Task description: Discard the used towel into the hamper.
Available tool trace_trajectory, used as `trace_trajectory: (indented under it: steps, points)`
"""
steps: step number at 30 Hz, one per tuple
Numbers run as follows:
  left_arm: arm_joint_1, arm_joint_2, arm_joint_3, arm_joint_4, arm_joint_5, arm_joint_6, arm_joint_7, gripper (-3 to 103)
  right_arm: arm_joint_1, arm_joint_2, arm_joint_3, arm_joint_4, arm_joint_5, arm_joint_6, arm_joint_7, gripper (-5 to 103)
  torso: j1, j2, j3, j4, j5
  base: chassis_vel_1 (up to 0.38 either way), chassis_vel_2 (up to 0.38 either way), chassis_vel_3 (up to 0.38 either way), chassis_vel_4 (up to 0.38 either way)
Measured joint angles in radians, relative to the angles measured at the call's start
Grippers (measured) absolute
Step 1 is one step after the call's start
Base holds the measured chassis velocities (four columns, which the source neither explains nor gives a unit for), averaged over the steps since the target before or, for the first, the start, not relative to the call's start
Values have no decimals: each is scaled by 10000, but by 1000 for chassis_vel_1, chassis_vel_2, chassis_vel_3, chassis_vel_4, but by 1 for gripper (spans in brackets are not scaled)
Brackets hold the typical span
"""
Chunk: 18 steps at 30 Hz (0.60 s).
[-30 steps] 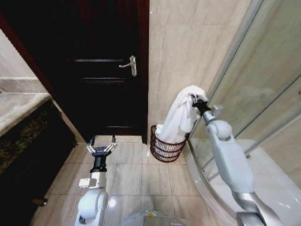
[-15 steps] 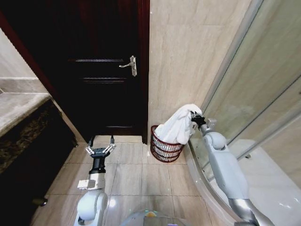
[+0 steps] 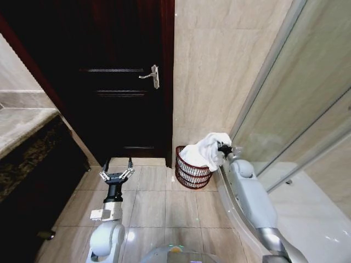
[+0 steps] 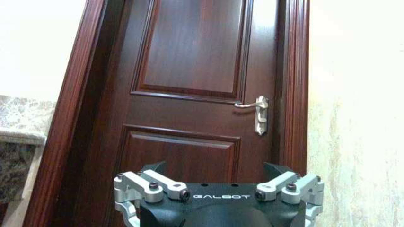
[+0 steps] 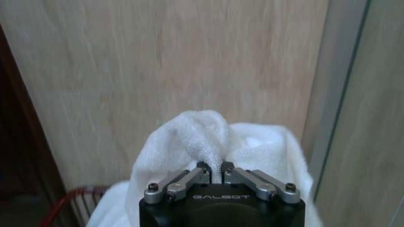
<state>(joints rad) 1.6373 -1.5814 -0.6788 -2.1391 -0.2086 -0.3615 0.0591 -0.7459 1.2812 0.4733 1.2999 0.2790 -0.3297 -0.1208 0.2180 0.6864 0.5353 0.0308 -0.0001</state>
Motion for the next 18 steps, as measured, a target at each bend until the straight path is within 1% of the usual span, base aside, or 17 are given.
trace_trajectory:
  steps: [3,5,11,15,18]
  points:
    - [6,-6,-71,-6,-39,0,55,100,101,156,6,-363,-10,-131,-151,7,0,0,0,0,0,0,0,0,0]
    - [-1,-15,-102,-5,-93,-1,72,100,181,287,-14,-626,-37,-347,-235,7,0,0,0,0,-1,0,0,0,0]
    - [14,-50,-299,137,-264,-142,178,100,523,732,17,-1417,-375,-823,-233,7,0,0,0,2,0,0,0,0,0]
    - [18,-24,-474,230,-395,-186,278,100,552,852,26,-1551,-488,-959,-335,7,0,0,0,1,-2,0,0,0,0]
    - [-37,51,-588,311,-497,-198,325,100,511,927,24,-1549,-854,-1246,-599,6,0,0,0,1,-2,0,0,0,0]
